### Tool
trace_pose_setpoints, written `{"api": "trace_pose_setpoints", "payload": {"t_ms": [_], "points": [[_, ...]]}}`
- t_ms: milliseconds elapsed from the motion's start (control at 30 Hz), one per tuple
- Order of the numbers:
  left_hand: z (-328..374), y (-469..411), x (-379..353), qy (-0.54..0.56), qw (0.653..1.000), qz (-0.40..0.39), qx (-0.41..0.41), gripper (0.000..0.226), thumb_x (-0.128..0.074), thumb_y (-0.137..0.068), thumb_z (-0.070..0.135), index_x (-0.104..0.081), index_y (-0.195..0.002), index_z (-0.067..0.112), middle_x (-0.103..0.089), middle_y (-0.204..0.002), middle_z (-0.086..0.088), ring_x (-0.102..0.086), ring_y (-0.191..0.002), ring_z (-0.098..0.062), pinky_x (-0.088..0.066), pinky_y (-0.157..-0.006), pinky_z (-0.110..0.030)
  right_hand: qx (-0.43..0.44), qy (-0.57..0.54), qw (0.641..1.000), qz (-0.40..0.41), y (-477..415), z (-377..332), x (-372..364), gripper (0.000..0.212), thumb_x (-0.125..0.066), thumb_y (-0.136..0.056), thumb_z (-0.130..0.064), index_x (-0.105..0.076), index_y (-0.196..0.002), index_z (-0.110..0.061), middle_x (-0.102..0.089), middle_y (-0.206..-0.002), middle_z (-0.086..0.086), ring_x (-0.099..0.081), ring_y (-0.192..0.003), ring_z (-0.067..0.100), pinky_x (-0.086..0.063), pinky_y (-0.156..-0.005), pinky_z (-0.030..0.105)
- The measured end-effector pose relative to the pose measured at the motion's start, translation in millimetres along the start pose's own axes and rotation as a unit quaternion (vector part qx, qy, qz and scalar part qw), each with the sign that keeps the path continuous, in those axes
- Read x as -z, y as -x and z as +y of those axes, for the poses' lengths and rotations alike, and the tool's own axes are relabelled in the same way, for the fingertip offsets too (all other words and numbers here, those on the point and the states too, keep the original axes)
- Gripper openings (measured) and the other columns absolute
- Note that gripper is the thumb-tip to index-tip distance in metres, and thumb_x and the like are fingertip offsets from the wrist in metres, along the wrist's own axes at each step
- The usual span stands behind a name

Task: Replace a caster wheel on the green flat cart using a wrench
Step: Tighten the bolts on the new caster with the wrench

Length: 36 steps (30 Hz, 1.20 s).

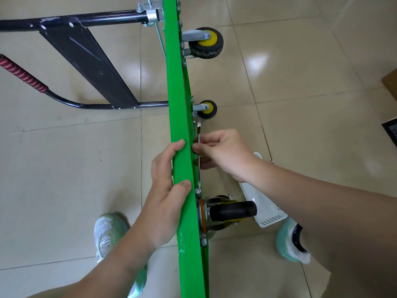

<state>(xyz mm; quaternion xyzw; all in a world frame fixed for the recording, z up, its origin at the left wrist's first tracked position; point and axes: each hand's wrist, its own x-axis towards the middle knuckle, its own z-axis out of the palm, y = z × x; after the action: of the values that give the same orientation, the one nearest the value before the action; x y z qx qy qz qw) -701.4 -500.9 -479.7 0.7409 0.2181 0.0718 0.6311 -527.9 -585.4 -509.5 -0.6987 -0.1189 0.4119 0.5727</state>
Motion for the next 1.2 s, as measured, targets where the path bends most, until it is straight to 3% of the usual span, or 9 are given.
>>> {"api": "trace_pose_setpoints", "payload": {"t_ms": [133,367,467,600,700,933,1200], "points": [[4,0,1,-0.009,1.000,-0.009,0.000,0.065,-0.045,-0.078,0.044,-0.033,-0.137,0.069,-0.033,-0.149,0.017,-0.042,-0.139,-0.011,-0.040,-0.116,-0.048,-0.029,-0.031,0.999,-0.025,-6,-4,1,0.007,-0.074,-0.088,-0.007,-0.074,-0.094,-0.011,-0.077,-0.089,0.014,-0.076,-0.079,0.029,-0.062,-0.070,0.037],[7,-1,-1,-0.011,1.000,-0.007,0.002,0.065,-0.045,-0.076,0.045,-0.032,-0.134,0.071,-0.032,-0.147,0.021,-0.042,-0.137,-0.006,-0.041,-0.113,-0.037,-0.156,-0.052,0.986,0.017,-16,11,4,0.021,-0.073,-0.089,-0.007,-0.067,-0.106,0.004,-0.073,-0.085,0.016,-0.075,-0.070,0.030,-0.063,-0.069,0.040],[7,-3,0,-0.022,1.000,-0.006,-0.006,0.065,-0.044,-0.076,0.045,-0.031,-0.133,0.073,-0.032,-0.146,0.023,-0.039,-0.138,-0.002,-0.038,-0.116,-0.033,-0.123,-0.062,0.990,0.028,-16,7,9,0.023,-0.074,-0.088,-0.005,-0.067,-0.106,0.007,-0.072,-0.082,0.017,-0.073,-0.066,0.030,-0.061,-0.066,0.038],[3,-3,0,-0.008,1.000,0.001,0.001,0.066,-0.046,-0.076,0.043,-0.034,-0.134,0.072,-0.033,-0.150,0.019,-0.040,-0.142,-0.012,-0.036,-0.119,-0.051,-0.093,-0.079,0.991,0.057,-9,1,19,0.013,-0.072,-0.090,-0.005,-0.067,-0.099,0.003,-0.072,-0.086,0.016,-0.075,-0.071,0.030,-0.062,-0.070,0.039],[0,-2,0,0.002,1.000,0.005,0.003,0.066,-0.047,-0.077,0.043,-0.035,-0.137,0.069,-0.033,-0.154,0.013,-0.040,-0.144,-0.017,-0.034,-0.120,-0.056,-0.048,-0.098,0.990,0.084,-3,-15,31,0.002,-0.068,-0.093,-0.003,-0.068,-0.093,-0.004,-0.072,-0.086,0.012,-0.075,-0.074,0.026,-0.061,-0.066,0.031],[-7,-4,2,0.002,1.000,0.008,0.010,0.070,-0.048,-0.081,0.040,-0.033,-0.146,0.060,-0.034,-0.156,0.004,-0.040,-0.146,-0.026,-0.032,-0.119,-0.062,0.076,-0.081,0.994,-0.012,38,-33,20,0.018,-0.071,-0.086,0.005,-0.071,-0.089,-0.013,-0.076,-0.077,0.005,-0.074,-0.074,0.021,-0.063,-0.072,0.033],[-10,-2,1,0.020,1.000,0.010,0.020,0.071,-0.049,-0.081,0.040,-0.034,-0.147,0.060,-0.037,-0.158,0.002,-0.043,-0.144,-0.032,-0.034,-0.117,-0.066,0.114,-0.055,0.991,-0.032,58,-21,8,0.022,-0.076,-0.080,0.006,-0.074,-0.093,-0.012,-0.076,-0.084,0.003,-0.073,-0.079,0.013,-0.059,-0.073,0.024]]}}
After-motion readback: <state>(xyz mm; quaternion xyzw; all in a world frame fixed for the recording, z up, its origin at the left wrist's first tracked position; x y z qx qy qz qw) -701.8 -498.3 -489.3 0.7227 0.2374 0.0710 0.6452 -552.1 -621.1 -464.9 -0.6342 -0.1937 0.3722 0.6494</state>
